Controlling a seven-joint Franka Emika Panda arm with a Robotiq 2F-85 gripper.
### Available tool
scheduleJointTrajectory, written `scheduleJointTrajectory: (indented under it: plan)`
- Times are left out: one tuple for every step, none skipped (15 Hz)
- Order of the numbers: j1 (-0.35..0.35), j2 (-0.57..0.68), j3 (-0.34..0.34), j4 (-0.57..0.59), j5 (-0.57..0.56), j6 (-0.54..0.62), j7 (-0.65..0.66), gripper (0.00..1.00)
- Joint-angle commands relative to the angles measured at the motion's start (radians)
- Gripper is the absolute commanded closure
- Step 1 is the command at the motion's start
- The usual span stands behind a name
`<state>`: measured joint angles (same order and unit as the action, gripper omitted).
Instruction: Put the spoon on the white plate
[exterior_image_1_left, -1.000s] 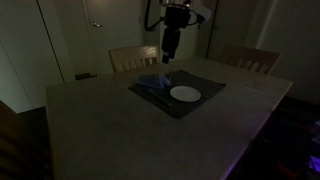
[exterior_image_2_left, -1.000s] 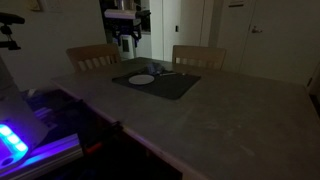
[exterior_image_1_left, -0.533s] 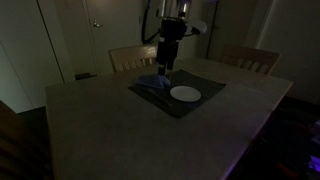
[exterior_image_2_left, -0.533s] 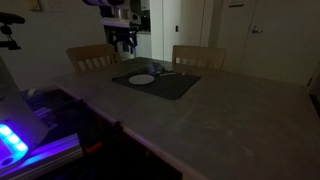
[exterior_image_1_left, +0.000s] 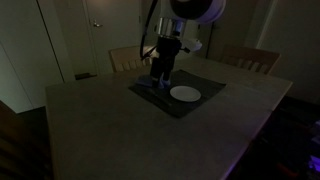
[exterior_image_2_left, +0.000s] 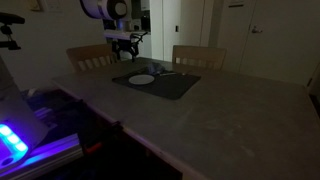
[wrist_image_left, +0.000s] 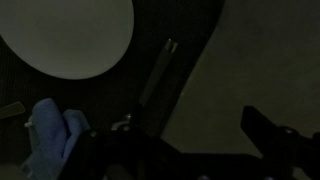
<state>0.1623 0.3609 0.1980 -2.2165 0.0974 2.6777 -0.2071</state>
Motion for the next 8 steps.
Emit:
scheduleJointTrajectory:
  plan:
    - [-0.004,0.084,0.005,0.045,-0.007,0.071,0.046,0.00]
    - [0.003,0.094,-0.004,0.045,-0.020,0.083,0.067,0.00]
    - [0.006,0.102,-0.011,0.047,-0.029,0.086,0.085,0.00]
    - [0.007,0.114,-0.017,0.050,-0.035,0.098,0.100,0.00]
    - [0.003,0.118,-0.017,0.051,-0.035,0.097,0.110,0.00]
    - [0.002,0.122,-0.018,0.052,-0.035,0.098,0.120,0.00]
    - [0.002,0.129,-0.020,0.056,-0.037,0.098,0.129,0.00]
    - [0.002,0.133,-0.020,0.062,-0.037,0.093,0.135,0.00]
